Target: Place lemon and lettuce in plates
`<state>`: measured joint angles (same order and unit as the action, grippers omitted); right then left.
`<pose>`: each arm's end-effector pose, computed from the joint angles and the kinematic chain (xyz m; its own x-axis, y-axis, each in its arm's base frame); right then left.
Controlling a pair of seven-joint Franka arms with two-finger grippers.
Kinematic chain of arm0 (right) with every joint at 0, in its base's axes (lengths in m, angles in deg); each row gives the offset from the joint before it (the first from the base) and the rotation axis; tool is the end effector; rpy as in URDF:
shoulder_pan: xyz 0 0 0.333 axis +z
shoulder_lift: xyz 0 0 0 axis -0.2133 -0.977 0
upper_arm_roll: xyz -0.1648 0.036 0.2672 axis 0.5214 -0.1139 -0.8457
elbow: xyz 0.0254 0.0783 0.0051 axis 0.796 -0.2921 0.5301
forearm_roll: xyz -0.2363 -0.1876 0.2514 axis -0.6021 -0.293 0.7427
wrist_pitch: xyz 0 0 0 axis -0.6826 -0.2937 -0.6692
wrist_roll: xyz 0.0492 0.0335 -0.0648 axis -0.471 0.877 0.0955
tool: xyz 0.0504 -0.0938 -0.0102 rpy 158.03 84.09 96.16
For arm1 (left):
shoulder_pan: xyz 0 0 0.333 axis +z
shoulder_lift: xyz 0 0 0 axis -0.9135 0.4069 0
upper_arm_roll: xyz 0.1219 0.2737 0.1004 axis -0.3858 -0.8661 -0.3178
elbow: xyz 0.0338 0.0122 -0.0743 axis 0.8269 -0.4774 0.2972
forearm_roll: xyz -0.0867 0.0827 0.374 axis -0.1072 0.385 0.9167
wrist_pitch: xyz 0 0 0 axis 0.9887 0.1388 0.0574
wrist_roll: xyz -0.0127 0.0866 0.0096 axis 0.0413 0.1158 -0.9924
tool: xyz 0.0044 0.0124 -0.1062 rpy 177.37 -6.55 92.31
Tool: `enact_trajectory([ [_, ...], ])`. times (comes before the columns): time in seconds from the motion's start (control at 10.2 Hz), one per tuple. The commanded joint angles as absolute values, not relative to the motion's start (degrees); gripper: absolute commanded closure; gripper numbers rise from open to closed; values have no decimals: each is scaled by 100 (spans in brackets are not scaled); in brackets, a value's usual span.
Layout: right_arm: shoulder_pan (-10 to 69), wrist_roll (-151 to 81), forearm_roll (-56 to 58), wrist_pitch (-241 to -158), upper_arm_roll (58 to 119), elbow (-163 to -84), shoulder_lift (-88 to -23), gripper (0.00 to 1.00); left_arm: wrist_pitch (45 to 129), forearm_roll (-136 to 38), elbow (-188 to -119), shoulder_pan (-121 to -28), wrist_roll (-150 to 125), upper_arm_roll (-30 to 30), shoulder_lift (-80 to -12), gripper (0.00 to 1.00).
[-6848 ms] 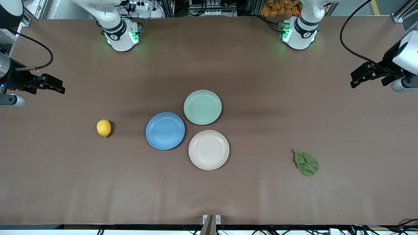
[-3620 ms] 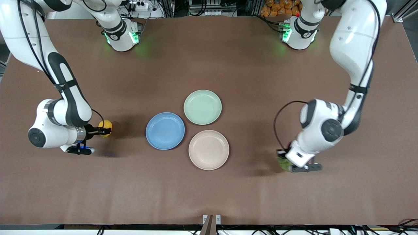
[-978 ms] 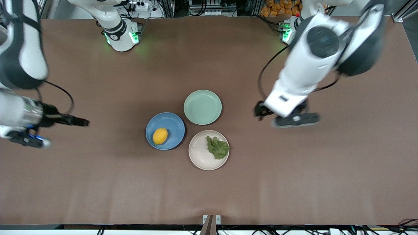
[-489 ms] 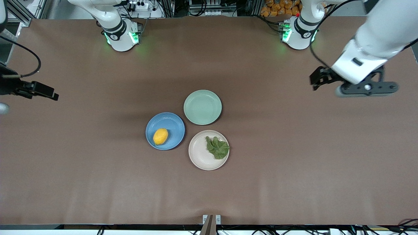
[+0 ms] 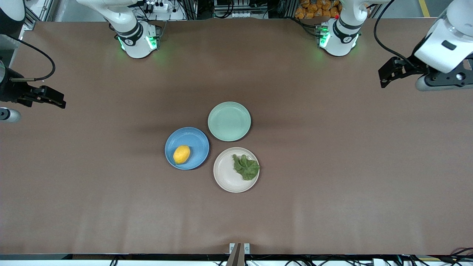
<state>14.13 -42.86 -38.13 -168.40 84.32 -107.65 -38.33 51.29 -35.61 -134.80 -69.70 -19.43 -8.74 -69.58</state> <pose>0.5762 0.0041 0.6132 0.9956 -0.0391 -0.0855 -0.0350 -0.9982 0.0489 0.5355 -0.1150 0.6700 0.9999 0.0142 -0.0092 0.0135 -0.9974 -0.0711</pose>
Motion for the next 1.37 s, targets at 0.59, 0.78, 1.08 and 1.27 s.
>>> enact_trajectory([
  [0.59, 1416, -3985, -3797, -17203, 8310, -10923, -3753, 0, 5573, -3962, -14322, -6555, -1832, -746, -7540, 0],
  [0.78, 1408, -3985, -3796, -17194, 8310, -10931, -3744, 0, 5803, -3962, -14624, -6546, -1832, -772, -7727, 0],
  [1.08, 1408, -3985, -3787, -17150, 8310, -10940, -3736, 0, 5803, -3971, -14642, -6546, -1841, -825, -7745, 0],
  [1.27, 1416, -3985, -3787, -17150, 8319, -11045, -3648, 0, 5795, -3971, -14703, -6537, -1849, -834, -7841, 0],
])
